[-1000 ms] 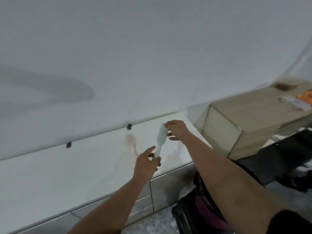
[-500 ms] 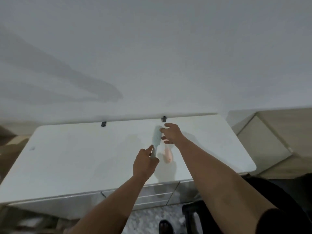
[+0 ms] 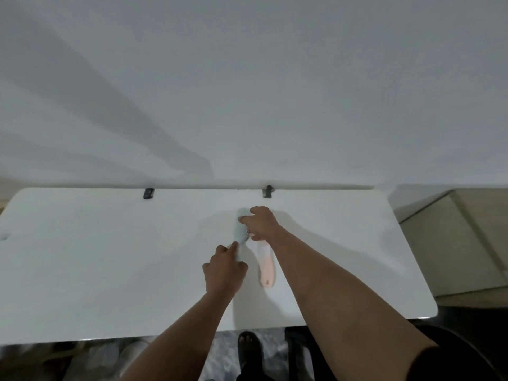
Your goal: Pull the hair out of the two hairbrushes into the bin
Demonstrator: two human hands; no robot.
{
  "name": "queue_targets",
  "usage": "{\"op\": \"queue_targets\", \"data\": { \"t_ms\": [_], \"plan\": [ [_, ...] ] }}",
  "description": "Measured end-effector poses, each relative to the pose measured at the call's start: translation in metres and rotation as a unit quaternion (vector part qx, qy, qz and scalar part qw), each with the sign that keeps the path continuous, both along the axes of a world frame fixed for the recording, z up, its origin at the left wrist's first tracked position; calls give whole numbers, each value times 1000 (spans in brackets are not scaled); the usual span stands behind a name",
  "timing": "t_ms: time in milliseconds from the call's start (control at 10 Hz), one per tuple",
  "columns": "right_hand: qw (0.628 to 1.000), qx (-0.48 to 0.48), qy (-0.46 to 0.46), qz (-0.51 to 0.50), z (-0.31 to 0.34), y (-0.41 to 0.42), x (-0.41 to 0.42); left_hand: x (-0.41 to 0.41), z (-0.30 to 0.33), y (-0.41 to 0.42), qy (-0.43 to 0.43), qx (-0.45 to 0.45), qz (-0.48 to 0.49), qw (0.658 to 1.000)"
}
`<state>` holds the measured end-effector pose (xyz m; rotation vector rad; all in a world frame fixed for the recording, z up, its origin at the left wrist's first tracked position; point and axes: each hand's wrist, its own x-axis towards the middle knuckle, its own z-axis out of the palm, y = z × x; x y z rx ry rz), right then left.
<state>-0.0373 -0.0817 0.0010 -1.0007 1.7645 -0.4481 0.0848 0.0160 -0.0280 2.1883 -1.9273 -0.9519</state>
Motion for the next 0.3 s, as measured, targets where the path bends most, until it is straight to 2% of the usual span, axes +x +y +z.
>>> {"op": "queue_targets", "data": {
  "t_ms": [100,200,300],
  "plan": [
    [1000,-3,8,13,15,2,-4,1,-4,2,-3,-25,-17,1000],
    [999,-14,-29,-23,38,11,-11,12,-1,10,23,-41,9,999],
    [977,-128,-127,-113,98,23,-25,41,0,41,139,-48,45,988]
  ]
}}
